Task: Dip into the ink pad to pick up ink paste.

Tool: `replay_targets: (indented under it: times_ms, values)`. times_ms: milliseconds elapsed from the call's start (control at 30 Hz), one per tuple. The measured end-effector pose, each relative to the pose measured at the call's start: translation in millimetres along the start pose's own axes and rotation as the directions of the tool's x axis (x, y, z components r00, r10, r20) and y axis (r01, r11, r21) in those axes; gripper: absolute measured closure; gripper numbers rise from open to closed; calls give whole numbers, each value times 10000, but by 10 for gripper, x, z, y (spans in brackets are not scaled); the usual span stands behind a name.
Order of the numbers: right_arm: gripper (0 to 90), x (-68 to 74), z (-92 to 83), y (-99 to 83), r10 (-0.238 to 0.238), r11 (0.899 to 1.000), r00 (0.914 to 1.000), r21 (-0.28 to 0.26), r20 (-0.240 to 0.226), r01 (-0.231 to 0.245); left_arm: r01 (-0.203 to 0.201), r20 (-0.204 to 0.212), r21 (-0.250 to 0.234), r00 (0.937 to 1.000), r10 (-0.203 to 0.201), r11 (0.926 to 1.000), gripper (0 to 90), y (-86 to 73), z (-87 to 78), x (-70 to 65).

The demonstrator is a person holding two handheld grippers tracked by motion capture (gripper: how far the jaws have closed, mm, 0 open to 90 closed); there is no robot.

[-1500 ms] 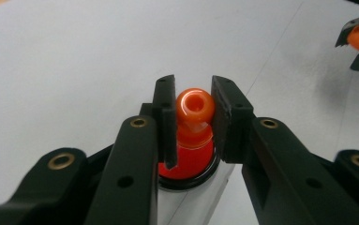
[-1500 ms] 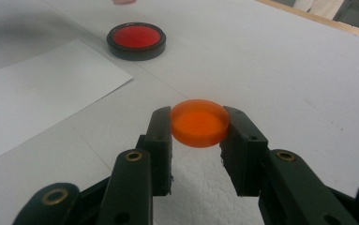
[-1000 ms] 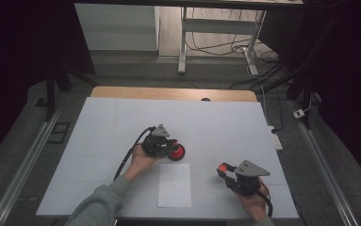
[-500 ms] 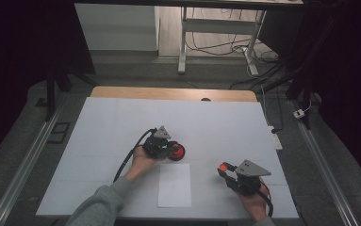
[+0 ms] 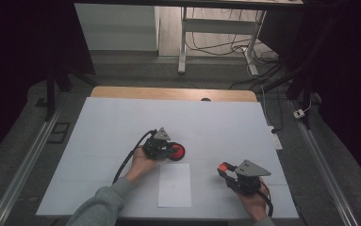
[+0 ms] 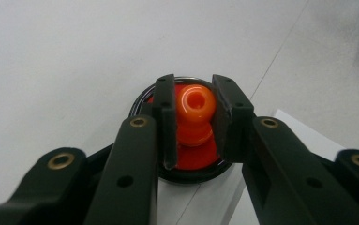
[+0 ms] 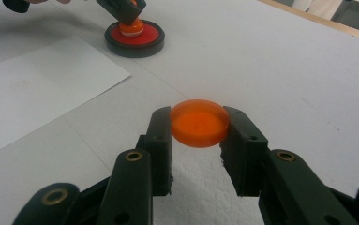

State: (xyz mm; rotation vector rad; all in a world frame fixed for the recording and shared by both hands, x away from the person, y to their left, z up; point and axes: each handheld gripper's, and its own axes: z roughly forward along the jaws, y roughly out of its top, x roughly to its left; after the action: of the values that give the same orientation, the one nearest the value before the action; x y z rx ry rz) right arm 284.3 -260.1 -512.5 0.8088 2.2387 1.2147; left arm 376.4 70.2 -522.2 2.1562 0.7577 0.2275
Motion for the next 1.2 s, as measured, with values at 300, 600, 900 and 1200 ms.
replay_targets:
  times_ms: [300,600,900,1200]
  values:
    - [648,11,-8,1,-7,10000,10000,-39,40,7,-171,-186,-73,9997,169,9998,728,-16,6,-28]
    - [648,31,-6,3,-27,10000,10000,-57,-13,27,-310,-325,-71,9990,307,9995,728,-19,8,-50]
    - [648,26,-17,2,-39,10000,10000,-41,15,39,-303,-374,-119,9989,299,9995,729,-26,10,-58]
    - [648,32,-17,3,-67,10000,10000,-35,27,67,-353,-350,-134,9988,348,9993,729,-29,9,-52]
